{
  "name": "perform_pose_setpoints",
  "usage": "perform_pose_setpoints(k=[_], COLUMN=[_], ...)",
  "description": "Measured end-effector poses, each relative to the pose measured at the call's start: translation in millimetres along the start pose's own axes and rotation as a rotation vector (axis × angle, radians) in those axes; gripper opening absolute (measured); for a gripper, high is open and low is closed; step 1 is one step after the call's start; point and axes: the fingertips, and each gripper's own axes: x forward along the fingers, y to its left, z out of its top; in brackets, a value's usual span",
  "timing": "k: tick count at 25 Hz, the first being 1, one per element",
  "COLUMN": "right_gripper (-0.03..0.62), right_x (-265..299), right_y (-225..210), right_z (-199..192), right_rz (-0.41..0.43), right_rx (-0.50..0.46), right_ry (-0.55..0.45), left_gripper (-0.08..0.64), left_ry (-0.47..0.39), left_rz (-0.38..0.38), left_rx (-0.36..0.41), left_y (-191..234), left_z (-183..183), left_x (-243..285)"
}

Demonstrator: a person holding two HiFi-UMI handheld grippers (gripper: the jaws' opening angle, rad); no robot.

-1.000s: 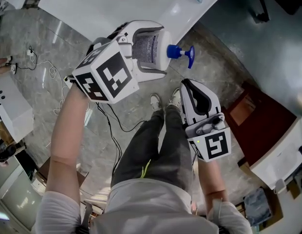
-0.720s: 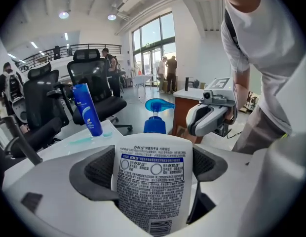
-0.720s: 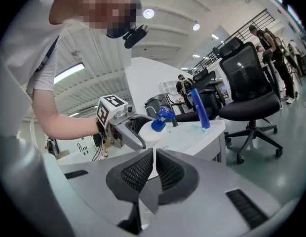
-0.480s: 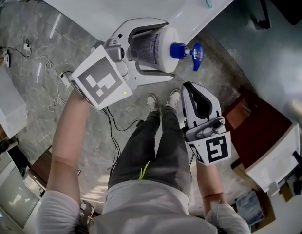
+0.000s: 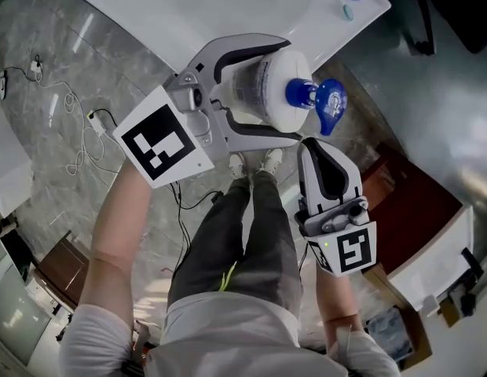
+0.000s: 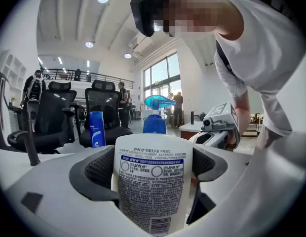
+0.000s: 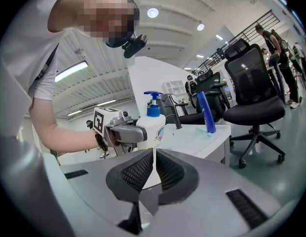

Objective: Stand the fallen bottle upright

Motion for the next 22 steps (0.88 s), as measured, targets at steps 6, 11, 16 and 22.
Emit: perform_pose_setpoints(k=[6,11,16,22], right_gripper=[0.043,0.044,0.043,0.043], right_x=[-4.1,-0.4,2.0,-0.2], right_y=[-2.9,-0.4,-1.2,-1.0], right_z=[4.6,7.9,10.2,14.0], right_rz=[-0.003,-0.006,-0.008,-0.016], right_rx=[-0.010,-0.024,-0.038,-0.044], right_ry=[0.005,0.012,0.016,0.016], left_gripper=[0.474,0.474,0.474,0.474], left_ry=[-0.080,-0.185,-0.269,-0.341], left_rz=[0.019,0.058,0.093,0.133], left_rx=[-0.025,-0.083,-0.107,-0.147], left_y=[-1.0,4.5,7.1,10.1], left_z=[5.2,8.1,6.4,6.1], left_x=[2.2,-7.7,-11.4,-14.0])
